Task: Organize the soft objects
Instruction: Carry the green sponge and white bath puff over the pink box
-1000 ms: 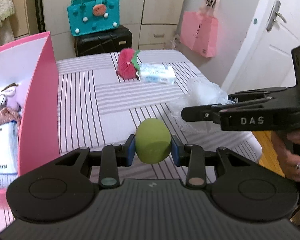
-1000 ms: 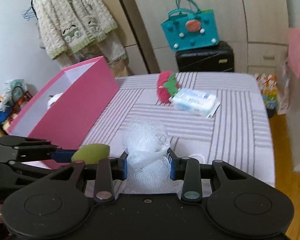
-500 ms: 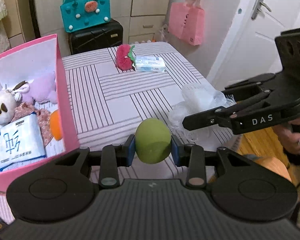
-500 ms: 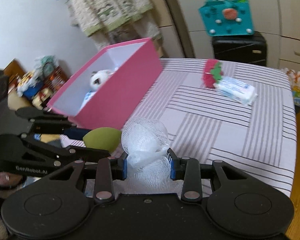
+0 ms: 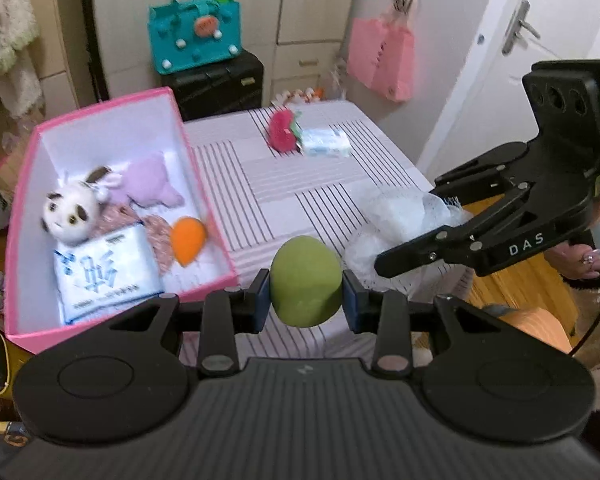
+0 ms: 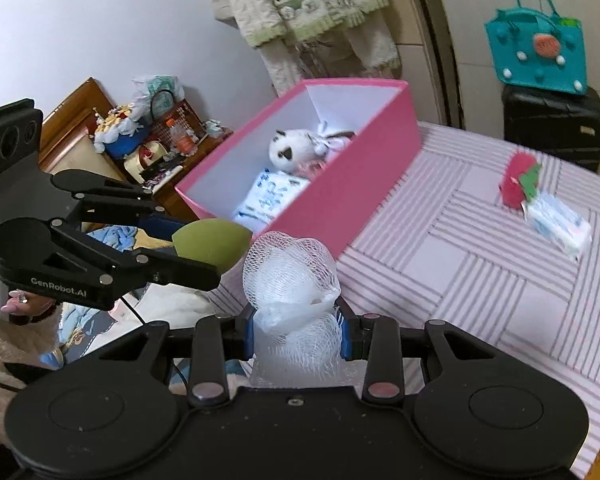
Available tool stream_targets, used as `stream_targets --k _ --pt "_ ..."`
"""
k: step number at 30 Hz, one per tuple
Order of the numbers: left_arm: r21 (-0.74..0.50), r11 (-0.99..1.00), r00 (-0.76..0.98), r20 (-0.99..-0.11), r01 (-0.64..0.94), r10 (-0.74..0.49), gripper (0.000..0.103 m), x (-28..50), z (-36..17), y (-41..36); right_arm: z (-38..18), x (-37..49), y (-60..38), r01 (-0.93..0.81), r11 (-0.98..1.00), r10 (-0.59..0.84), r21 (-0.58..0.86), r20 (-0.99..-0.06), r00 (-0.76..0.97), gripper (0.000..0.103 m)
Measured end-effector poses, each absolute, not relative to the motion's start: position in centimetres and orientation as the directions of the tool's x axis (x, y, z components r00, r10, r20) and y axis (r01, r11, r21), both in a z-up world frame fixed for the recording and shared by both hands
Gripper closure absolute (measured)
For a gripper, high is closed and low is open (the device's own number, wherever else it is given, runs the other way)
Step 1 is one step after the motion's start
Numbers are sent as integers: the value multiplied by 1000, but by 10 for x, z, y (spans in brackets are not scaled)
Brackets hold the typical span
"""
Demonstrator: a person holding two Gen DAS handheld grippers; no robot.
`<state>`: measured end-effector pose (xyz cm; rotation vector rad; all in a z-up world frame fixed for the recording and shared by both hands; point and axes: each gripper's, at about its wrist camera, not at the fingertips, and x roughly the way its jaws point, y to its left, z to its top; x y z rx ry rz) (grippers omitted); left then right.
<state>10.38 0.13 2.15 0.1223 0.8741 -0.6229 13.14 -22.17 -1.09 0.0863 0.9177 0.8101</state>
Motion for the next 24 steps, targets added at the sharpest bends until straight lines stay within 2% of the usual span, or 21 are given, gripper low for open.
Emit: stream_targets --k 10,18,24 --pt "-135 855 592 -666 502 -453 67 131 36 29 20 163 -196 -641 675 696 366 -605 387 61" --pt "-144 868 610 -657 475 -442 67 160 36 51 52 193 -174 -666 673 702 323 -564 436 61" --pt "-158 863 575 -686 481 -446 67 181 27 60 78 216 -147 -694 656 711 298 -554 433 61"
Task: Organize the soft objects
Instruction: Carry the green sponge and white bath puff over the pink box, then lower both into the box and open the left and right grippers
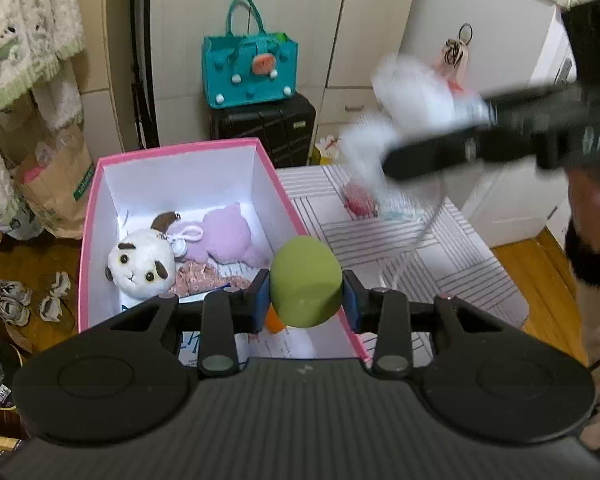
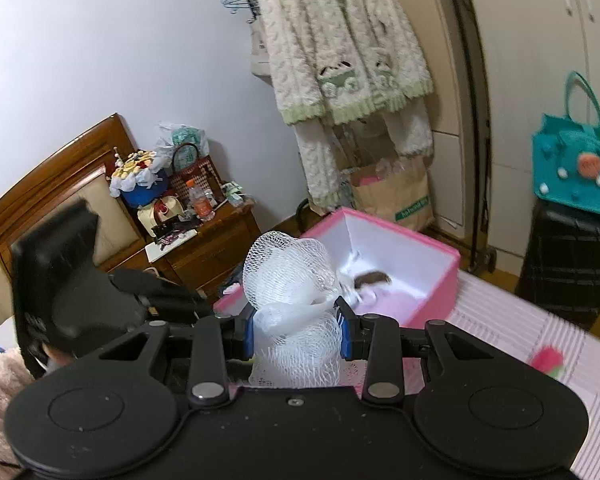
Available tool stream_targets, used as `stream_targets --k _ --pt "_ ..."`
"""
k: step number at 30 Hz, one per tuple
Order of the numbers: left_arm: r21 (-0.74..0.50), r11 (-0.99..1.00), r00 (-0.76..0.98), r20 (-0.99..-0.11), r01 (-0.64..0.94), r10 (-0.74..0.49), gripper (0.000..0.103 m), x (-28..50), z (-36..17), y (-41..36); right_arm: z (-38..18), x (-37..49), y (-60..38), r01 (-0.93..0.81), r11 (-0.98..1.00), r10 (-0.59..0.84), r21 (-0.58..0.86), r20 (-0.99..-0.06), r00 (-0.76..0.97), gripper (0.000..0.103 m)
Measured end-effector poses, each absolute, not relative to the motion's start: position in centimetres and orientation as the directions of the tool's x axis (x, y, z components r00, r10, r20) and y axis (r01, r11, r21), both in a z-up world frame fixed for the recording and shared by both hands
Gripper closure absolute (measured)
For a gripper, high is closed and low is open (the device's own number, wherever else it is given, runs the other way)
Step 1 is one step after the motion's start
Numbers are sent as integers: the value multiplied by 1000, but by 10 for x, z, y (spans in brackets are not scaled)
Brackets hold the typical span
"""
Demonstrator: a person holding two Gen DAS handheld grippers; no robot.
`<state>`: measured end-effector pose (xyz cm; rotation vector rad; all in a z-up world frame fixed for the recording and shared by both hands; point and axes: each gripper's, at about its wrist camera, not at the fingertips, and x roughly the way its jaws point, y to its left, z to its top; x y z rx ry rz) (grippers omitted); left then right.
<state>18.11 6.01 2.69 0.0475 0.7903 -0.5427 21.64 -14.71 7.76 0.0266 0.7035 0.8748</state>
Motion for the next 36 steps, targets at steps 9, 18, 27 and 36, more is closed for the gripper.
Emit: stream_targets --k 9,18,27,36 --pt "-219 843 446 -768 492 -460 67 216 -20 62 66 260 -103 -712 637 720 296 -559 411 61" --pt "-281 828 328 -819 485 -470 66 243 -57 56 -7 299 -82 -647 706 622 287 -689 373 60" --pt "-303 834 298 -832 461 -467 55 251 -70 49 -34 309 -69 -637 750 518 177 -756 400 43" --pt "-224 857 384 -821 464 -423 42 235 -51 57 -13 292 -91 -628 759 538 170 -707 458 40"
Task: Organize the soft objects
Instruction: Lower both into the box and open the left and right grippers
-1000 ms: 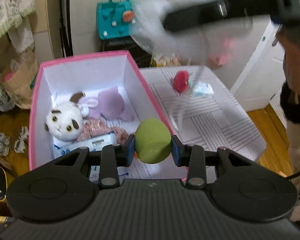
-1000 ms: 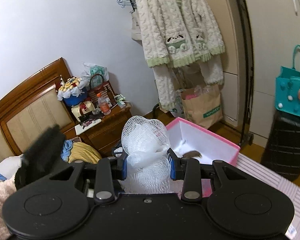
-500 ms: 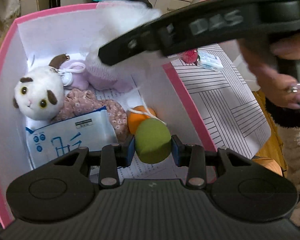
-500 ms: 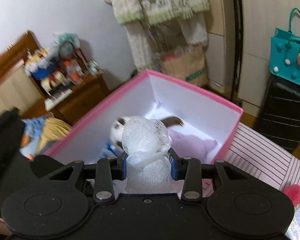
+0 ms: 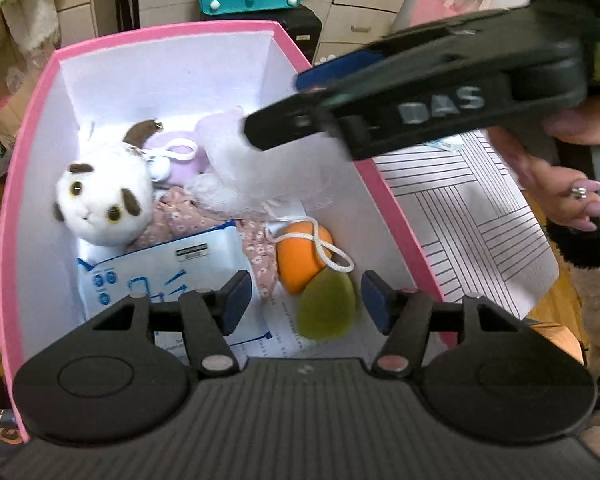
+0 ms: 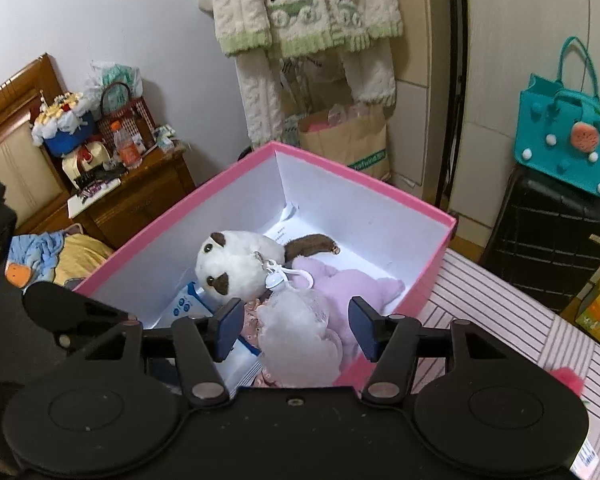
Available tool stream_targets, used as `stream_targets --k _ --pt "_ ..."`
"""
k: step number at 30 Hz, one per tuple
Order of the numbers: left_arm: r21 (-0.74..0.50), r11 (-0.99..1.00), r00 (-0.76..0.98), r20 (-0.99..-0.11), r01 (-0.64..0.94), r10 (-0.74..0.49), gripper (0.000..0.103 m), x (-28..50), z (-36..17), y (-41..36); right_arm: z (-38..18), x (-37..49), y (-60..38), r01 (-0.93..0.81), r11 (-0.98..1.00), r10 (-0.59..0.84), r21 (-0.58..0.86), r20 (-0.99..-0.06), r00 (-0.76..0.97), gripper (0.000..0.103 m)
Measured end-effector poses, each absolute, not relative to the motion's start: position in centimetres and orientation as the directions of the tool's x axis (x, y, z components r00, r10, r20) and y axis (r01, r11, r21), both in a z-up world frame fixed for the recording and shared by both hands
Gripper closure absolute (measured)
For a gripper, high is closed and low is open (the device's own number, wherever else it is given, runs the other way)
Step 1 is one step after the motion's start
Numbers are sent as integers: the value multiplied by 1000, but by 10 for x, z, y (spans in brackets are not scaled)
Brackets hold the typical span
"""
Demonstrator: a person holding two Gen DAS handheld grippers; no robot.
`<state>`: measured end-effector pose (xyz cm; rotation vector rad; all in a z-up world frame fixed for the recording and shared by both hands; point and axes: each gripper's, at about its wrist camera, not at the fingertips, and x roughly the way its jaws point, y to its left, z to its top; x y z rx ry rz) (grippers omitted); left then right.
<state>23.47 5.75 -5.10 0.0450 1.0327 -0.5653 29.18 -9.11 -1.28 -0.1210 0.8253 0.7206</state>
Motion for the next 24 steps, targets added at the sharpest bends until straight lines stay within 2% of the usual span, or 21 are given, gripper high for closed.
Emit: stream_targets --k 8,24 --pt "-188 881 433 -814 435 -387 41 222 -34 69 2 266 -101 -635 748 560 193 -696 449 40" --pt "-58 901 549 -775 431 -313 34 148 20 71 44 185 -130 -684 705 612 189 -650 450 39"
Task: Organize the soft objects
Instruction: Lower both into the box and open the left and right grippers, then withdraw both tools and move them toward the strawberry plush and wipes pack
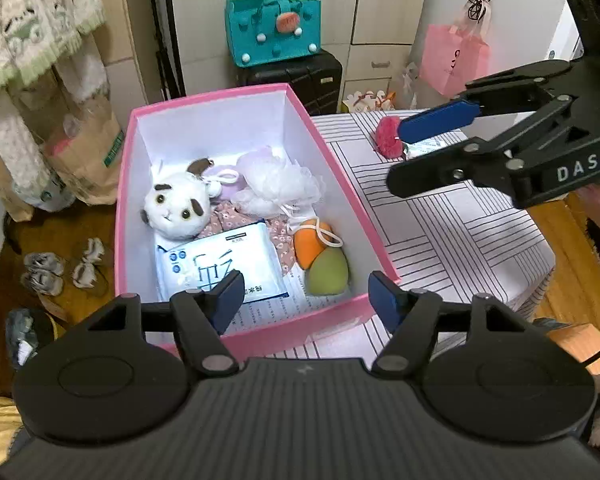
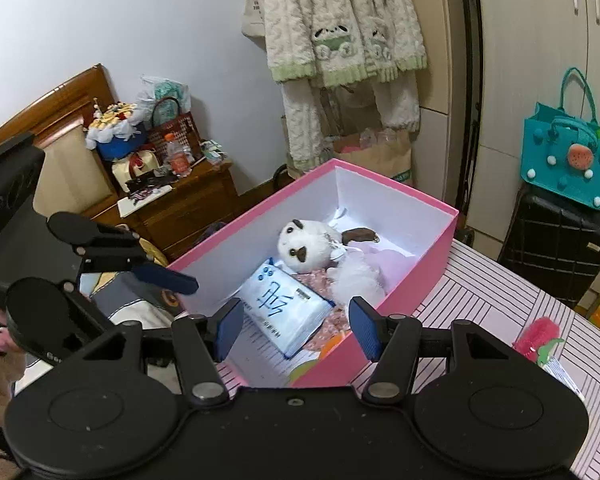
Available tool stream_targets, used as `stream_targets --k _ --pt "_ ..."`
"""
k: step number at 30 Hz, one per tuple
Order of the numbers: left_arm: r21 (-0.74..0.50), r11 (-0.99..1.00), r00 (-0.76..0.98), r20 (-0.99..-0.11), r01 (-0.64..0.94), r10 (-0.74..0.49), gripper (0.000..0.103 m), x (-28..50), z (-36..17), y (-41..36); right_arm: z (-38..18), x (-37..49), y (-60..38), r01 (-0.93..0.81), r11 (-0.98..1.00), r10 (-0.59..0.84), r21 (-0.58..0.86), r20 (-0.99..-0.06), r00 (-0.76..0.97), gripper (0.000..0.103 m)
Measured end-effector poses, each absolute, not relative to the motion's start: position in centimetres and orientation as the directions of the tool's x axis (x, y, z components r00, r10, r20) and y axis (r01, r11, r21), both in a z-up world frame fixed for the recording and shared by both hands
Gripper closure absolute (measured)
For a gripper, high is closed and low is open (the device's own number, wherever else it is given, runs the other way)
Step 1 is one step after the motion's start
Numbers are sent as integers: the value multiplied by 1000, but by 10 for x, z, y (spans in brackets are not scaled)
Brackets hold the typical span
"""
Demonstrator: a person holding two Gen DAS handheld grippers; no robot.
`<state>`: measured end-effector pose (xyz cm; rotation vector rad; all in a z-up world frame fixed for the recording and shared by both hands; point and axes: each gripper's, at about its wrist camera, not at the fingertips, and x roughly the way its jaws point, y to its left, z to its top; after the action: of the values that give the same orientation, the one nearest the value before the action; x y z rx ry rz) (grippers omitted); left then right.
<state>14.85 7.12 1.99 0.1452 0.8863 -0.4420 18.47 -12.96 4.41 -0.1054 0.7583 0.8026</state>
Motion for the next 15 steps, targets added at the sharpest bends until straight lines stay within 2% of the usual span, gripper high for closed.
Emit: stream_targets --k 8,15 --pt "20 890 564 -780 456 -271 31 115 39 59 57 150 -152 -692 697 625 188 -633 457 38" --pt "30 879 542 -797 476 -266 31 92 39 45 57 118 -171 -696 702 614 152 -625 483 35"
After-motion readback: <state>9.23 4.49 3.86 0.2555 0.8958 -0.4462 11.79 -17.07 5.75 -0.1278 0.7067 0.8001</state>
